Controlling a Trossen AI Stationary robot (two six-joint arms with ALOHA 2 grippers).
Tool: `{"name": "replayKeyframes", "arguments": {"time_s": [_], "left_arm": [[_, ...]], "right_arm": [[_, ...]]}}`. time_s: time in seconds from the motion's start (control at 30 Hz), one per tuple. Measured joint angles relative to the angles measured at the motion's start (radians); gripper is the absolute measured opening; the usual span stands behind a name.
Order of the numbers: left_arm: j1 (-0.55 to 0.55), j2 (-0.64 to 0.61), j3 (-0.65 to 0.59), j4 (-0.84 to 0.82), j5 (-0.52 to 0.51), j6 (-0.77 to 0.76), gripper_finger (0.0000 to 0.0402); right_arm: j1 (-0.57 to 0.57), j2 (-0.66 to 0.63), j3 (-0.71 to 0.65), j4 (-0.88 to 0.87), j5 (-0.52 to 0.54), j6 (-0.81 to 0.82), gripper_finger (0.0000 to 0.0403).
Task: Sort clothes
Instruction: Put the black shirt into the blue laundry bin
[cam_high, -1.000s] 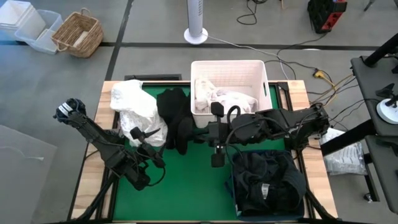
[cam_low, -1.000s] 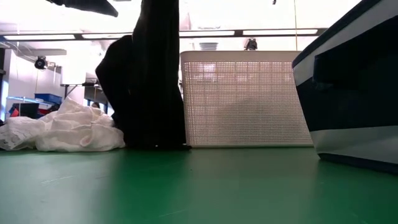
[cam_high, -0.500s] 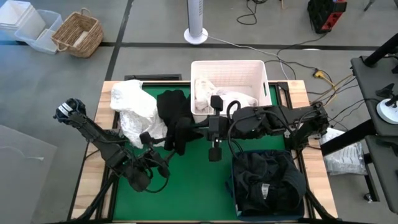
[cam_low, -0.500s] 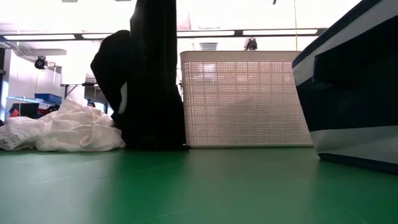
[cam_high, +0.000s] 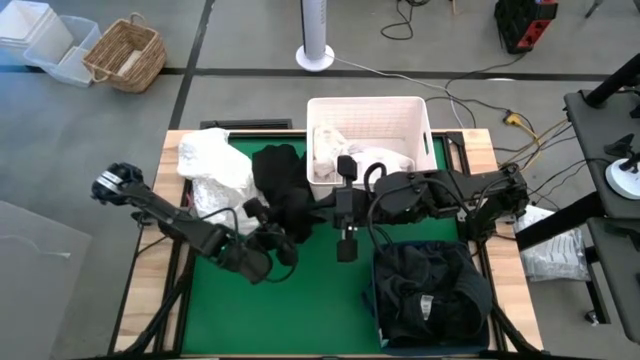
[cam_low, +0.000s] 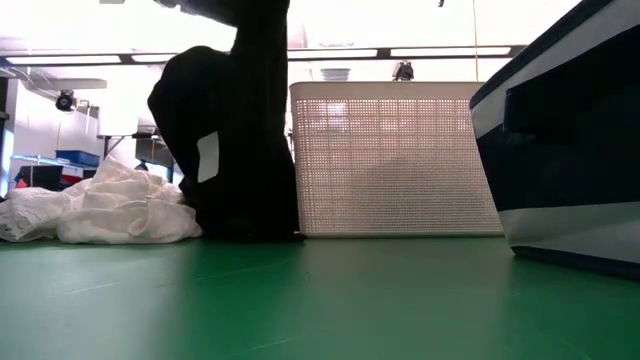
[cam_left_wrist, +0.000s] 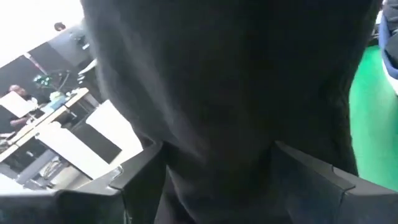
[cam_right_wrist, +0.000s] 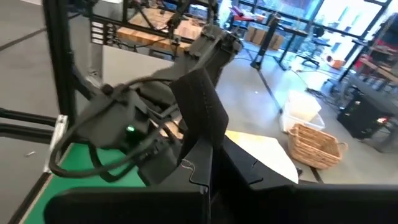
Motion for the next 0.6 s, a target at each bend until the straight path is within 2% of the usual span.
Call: {"name": "replayKeyframes", "arguments": {"time_s": [0.13,0.23,0.37,0.5,0.6], "left_arm": [[0.024,0.026,0.0,0.113,0.085,0.111,0.0256],[0.036,0.051,0.0,0.21,0.121,0.204,0.0229],[0.036,0.08,-0.001,0.296,0.091,0.348,0.0151],[0.034,0.083,0.007,0.359,0.086,0.43,0.0029],[0.02,0.075,0.029,0.372,0.116,0.45,0.0013]], "right_arm": [[0.0,0.0,0.0,0.003,-0.031,0.0,0.0009],[0.0,-0.001,0.0,0.003,-0.051,0.0,0.0009],[0.004,-0.012,0.0,0.001,-0.054,0.001,0.0009],[0.01,-0.041,0.0,0.0,-0.053,0.001,0.0011],[0.011,-0.071,0.0,-0.016,-0.052,0.001,0.0014]]}}
